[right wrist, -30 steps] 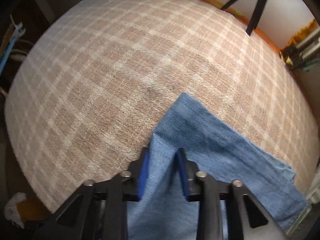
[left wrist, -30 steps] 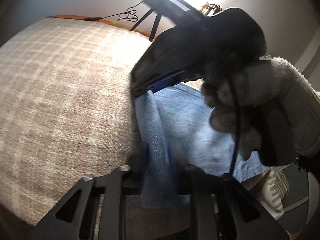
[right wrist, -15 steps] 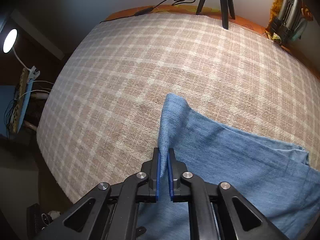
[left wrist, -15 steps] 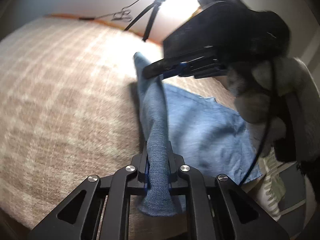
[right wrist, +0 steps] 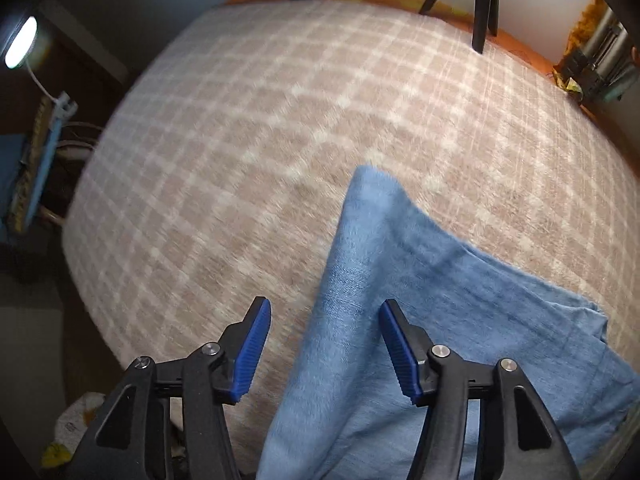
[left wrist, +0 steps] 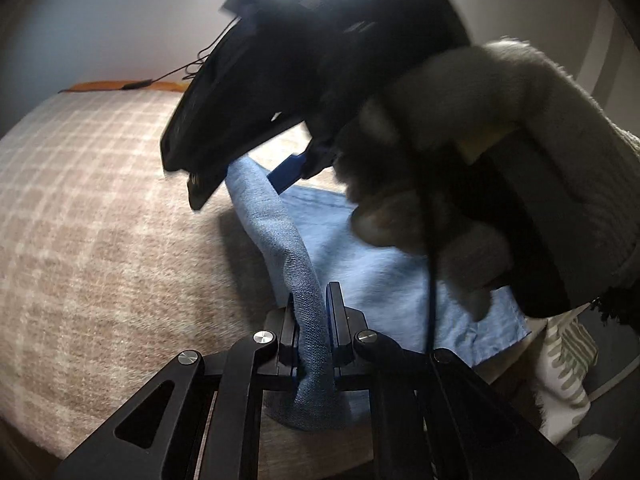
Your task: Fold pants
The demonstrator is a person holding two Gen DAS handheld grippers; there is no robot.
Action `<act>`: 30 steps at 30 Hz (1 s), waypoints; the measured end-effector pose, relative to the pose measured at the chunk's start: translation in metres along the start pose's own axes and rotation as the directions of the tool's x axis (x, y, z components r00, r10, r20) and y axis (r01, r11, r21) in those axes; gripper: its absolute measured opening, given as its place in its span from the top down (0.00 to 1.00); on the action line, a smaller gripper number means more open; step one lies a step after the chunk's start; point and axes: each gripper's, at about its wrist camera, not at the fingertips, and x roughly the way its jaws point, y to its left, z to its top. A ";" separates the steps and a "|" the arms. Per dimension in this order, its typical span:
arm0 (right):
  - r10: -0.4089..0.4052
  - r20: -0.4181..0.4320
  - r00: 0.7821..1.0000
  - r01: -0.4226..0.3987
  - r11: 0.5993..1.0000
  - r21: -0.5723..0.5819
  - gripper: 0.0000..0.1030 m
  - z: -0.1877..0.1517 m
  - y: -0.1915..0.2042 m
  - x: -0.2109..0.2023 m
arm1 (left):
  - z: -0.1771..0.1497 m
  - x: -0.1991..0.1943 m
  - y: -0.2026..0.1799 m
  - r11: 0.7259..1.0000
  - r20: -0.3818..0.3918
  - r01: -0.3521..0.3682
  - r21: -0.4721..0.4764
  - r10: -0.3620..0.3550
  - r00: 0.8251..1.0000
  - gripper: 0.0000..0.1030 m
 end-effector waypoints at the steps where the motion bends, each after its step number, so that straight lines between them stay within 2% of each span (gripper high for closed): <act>1: -0.008 0.002 1.000 0.008 1.000 -0.003 0.61 -0.001 -0.001 0.000 | 0.000 0.001 -0.003 1.000 -0.001 0.003 0.002 -0.003 1.000 0.91; 5: 0.020 0.058 0.998 -0.021 1.000 0.014 0.91 -0.011 -0.016 -0.018 | 0.002 0.002 -0.009 0.999 -0.008 0.036 -0.009 -0.036 0.999 0.91; 6: 0.033 0.085 0.996 -0.035 0.999 0.024 0.94 -0.016 -0.024 -0.026 | 0.004 0.002 -0.011 0.999 -0.009 0.052 -0.014 -0.052 0.999 0.91; 10: 0.088 0.173 0.981 -0.101 0.992 0.072 0.97 -0.031 -0.054 -0.059 | 0.015 -0.002 -0.027 0.994 -0.002 0.108 -0.005 -0.108 0.994 0.91; 14: 0.128 0.262 0.957 -0.160 0.982 0.105 0.97 -0.050 -0.083 -0.093 | 0.024 0.000 -0.062 0.984 -0.010 0.171 0.057 -0.170 0.985 0.91; 17: 0.118 0.305 0.945 -0.162 0.979 0.122 0.98 -0.064 -0.101 -0.110 | 0.031 0.003 -0.085 0.972 -0.038 0.215 0.095 -0.213 0.976 0.90; 18: 0.115 0.319 0.941 -0.165 0.977 0.134 0.98 -0.070 -0.109 -0.115 | 0.033 0.002 -0.089 0.968 -0.045 0.229 0.104 -0.226 0.973 0.85; 20: 0.115 0.341 0.933 -0.178 0.971 0.161 0.98 -0.077 -0.124 -0.118 | 0.037 0.000 -0.099 0.959 -0.062 0.254 0.125 -0.248 0.967 0.83; 22: 0.091 0.361 0.928 -0.167 0.969 0.184 0.98 -0.090 -0.141 -0.123 | 0.040 -0.008 -0.102 0.950 -0.077 0.278 0.140 -0.269 0.960 0.70; 24: 0.081 0.377 0.923 -0.172 0.961 0.215 0.98 -0.102 -0.160 -0.126 | 0.041 -0.021 -0.099 0.942 -0.073 0.299 0.154 -0.291 0.954 0.63; 27: 0.077 0.408 0.910 -0.196 0.946 0.259 0.98 -0.125 -0.196 -0.134 | 0.040 -0.033 -0.098 0.941 -0.054 0.287 0.178 -0.282 0.958 0.62; 30: 0.053 0.422 0.905 -0.184 0.943 0.276 0.98 -0.146 -0.221 -0.138 | 0.048 -0.032 -0.080 0.955 -0.045 0.224 0.193 -0.220 0.975 0.62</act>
